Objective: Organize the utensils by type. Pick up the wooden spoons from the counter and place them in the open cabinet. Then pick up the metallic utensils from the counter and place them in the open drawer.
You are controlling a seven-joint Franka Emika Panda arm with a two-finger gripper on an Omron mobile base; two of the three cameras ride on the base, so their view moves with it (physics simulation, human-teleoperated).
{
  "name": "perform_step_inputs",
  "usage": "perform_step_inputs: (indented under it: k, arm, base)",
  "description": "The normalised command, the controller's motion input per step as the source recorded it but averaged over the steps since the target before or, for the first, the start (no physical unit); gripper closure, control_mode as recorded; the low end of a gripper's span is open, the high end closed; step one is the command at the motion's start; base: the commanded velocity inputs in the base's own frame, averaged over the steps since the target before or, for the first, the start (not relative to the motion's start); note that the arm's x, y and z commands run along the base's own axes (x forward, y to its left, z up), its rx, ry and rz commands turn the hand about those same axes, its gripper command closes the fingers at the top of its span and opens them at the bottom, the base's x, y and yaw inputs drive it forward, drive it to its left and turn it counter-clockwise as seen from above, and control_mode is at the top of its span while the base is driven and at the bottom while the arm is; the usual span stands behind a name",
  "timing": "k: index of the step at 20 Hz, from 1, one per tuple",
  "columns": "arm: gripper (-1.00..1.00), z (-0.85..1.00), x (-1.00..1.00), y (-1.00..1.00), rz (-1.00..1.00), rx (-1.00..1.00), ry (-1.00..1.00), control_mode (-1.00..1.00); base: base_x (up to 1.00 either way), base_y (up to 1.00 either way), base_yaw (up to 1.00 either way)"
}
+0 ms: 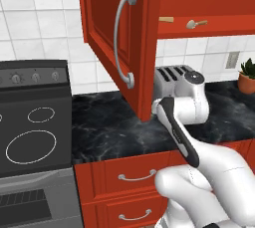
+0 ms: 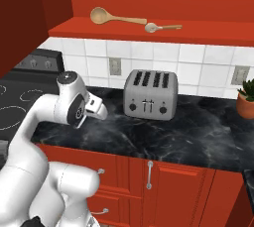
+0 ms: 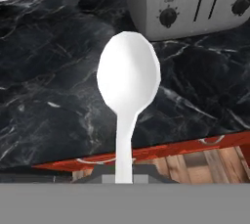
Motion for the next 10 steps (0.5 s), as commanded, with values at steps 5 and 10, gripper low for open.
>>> perform_step_inputs:
  k: [5,10]
  arm:
    - [1.0,0.14,-0.41,-0.01,0.0,0.03,0.01,-1.0]
    - [1.0,0.01,-0.04,0.0,-0.01,0.04,-0.01,-1.0]
  base:
    - [0.0,0.0,0.0]
    - [0.0,0.0,0.0]
